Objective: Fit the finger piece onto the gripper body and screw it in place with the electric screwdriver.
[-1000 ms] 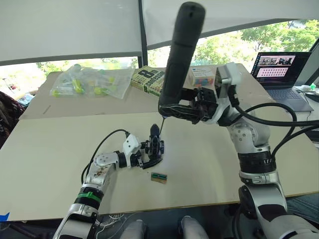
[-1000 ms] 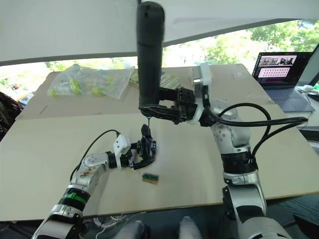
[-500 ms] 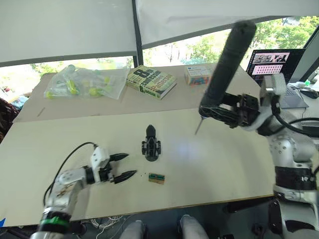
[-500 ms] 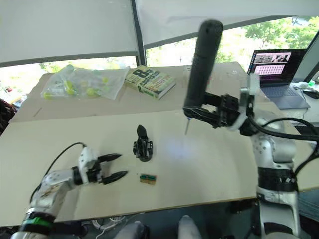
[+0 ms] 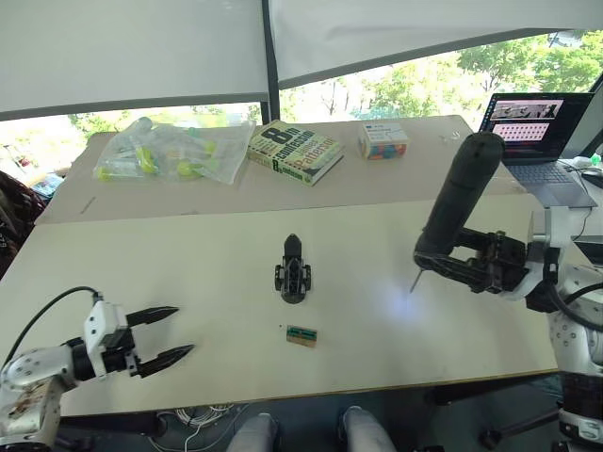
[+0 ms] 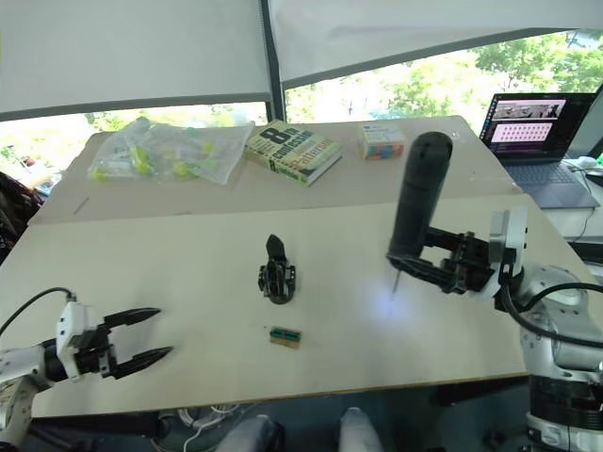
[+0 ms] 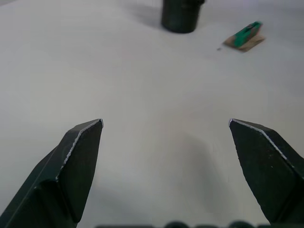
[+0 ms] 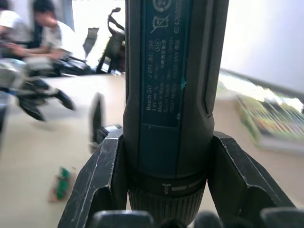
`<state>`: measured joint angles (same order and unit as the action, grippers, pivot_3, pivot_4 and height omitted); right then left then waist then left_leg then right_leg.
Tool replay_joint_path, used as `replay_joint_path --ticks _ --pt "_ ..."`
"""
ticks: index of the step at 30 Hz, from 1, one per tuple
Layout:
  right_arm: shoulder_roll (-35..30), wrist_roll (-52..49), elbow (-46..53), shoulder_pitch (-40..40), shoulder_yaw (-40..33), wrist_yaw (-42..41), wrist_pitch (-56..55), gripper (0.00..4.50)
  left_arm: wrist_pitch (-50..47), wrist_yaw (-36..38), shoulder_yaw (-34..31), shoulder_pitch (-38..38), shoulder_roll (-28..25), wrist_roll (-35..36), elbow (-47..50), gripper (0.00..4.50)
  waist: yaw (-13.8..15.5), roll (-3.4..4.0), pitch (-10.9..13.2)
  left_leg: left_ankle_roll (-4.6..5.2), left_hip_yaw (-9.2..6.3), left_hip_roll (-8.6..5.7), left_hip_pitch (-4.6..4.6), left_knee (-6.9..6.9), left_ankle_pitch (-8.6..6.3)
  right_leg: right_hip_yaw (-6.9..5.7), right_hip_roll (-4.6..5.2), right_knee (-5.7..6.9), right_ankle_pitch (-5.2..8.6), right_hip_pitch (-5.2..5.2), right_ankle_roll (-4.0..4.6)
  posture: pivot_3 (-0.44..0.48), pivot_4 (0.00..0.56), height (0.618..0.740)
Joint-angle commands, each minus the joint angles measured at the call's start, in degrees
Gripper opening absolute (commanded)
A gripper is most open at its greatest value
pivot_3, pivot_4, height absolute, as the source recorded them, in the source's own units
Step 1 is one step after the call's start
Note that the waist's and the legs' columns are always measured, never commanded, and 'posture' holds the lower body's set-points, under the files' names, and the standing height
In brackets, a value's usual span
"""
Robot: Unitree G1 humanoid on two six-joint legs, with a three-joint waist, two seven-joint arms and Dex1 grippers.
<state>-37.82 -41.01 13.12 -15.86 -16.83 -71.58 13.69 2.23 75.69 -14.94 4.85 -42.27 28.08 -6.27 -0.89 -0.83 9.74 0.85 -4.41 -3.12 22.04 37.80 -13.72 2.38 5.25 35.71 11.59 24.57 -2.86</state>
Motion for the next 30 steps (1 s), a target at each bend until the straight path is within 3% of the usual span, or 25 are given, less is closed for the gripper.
replay_joint_path --ticks 1,4,13,30 --pt "1.7 -4.6 9.1 -1.0 3.0 1.5 1.2 1.92 -3.8 -1.2 4.2 -2.3 1.3 1.3 7.5 4.49 0.1 -0.09 0.0 0.0 0.0 0.0 0.0 0.01 0.0 -0.01 0.0 0.0 0.0 -0.02 0.0 0.0 0.15 0.737" --pt "4.7 -3.8 12.1 -2.2 8.7 3.5 1.6 1.92 -6.0 -1.2 9.9 -4.2 2.5 -0.7 10.4 4.49 0.1 -0.16 0.0 0.0 0.0 -0.01 -0.03 0.03 0.0 -0.01 -0.01 -0.03 -0.01 -0.1 -0.01 0.0 0.15 0.737" --pt "14.3 0.3 11.1 -6.0 22.4 8.2 2.4 1.92 -1.4 -2.7 22.3 -10.8 8.0 -10.3 6.2 4.49 0.1 -0.18 0.1 -0.01 0.0 -0.02 -0.03 0.04 0.0 -0.02 -0.08 -0.02 -0.03 -0.04 0.02 0.0 0.15 0.737" --pt "18.5 7.2 3.0 -8.5 27.0 5.8 -1.2 1.92 6.0 -6.2 26.5 -14.2 14.4 -15.2 -6.0 4.49 0.4 -0.11 0.0 0.0 -0.01 -0.09 -0.36 0.04 0.01 -0.03 -0.05 0.03 -0.04 -0.31 0.0 0.0 0.15 0.737"
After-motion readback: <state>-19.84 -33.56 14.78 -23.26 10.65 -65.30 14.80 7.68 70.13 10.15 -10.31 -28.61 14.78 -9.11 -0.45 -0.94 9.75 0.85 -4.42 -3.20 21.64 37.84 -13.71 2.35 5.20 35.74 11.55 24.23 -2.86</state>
